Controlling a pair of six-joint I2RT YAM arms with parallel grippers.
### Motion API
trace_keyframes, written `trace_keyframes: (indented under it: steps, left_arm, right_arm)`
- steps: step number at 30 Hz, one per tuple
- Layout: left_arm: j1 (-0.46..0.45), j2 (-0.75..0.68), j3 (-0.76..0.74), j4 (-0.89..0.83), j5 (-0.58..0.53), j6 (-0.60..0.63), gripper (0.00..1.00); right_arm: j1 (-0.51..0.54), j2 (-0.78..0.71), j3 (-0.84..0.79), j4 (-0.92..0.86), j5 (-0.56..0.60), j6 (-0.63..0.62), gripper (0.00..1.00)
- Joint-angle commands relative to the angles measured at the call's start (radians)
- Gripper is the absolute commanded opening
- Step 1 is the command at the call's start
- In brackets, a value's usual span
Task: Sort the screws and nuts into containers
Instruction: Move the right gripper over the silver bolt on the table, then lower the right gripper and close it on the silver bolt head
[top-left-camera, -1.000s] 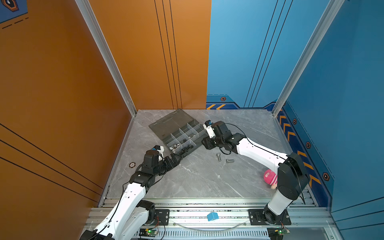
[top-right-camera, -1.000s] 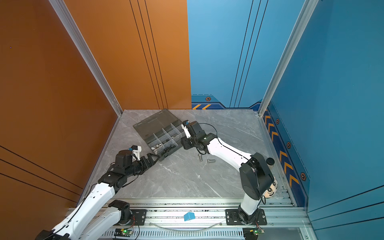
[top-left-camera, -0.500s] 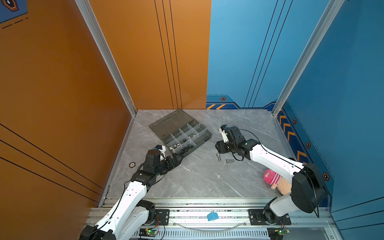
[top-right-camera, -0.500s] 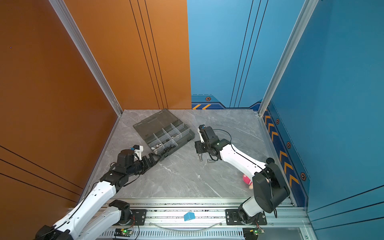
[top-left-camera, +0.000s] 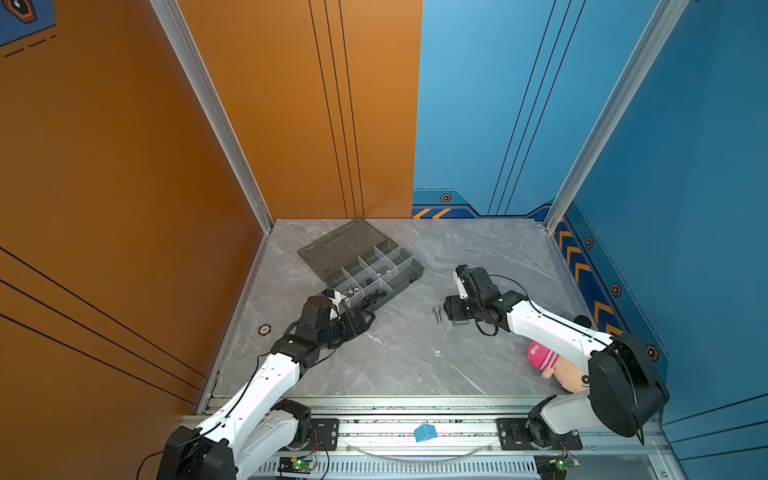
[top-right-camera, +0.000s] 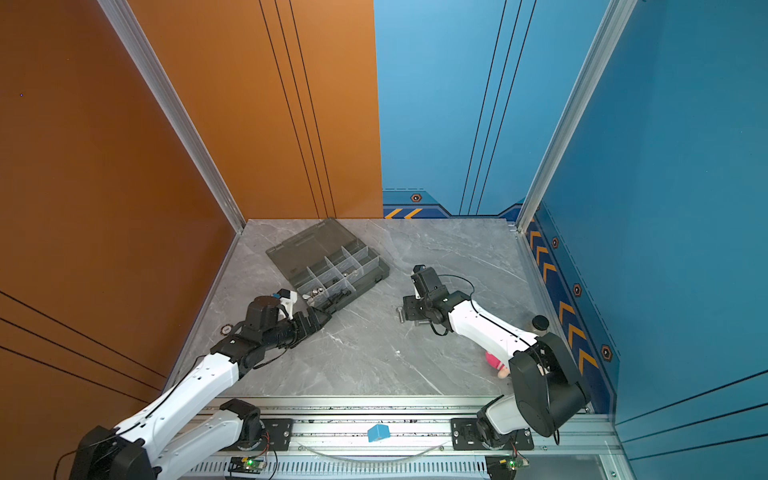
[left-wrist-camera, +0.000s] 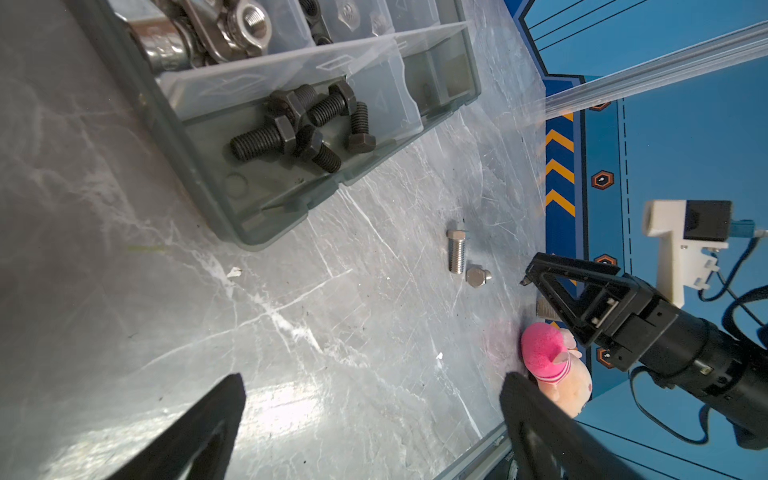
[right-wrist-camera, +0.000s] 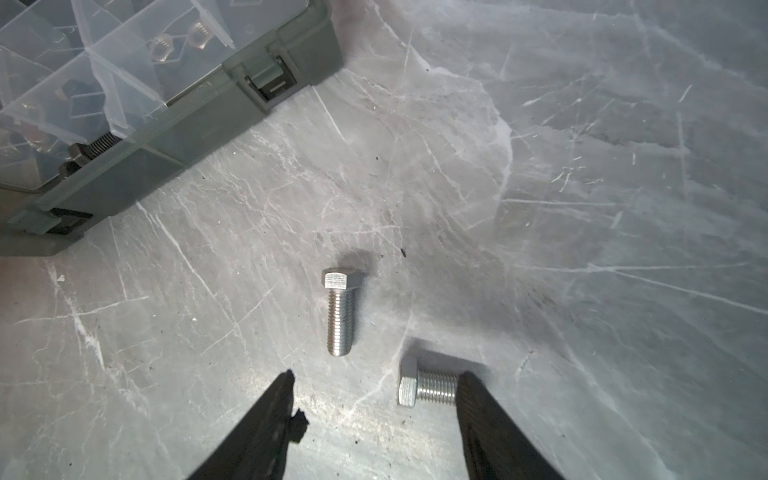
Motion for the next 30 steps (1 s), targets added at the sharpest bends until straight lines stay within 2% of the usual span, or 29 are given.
trace_keyframes:
  steps: [1,10,19,30]
  left_arm:
    - [-0.019,0.016,0.031,0.030,-0.026,-0.010,0.98]
    - [-0.047,0.048,0.038,0.044,-0.043,-0.012,0.98]
    - [-0.048,0.052,0.035,0.043,-0.052,-0.009,0.98]
    - [-0.048,0.067,0.029,0.057,-0.049,-0.007,0.98]
  right_arm:
    - [-0.005,0.045,-0.007,0.054,-0.025,0.031,0.64]
    - [0.007,0.222,0.071,0.107,-0.073,0.046,0.63]
    - [0.044,0.315,0.127,0.082,-0.049,0.026,0.59]
    - [0.098,0.373,0.141,0.042,0.009,0.023,0.41]
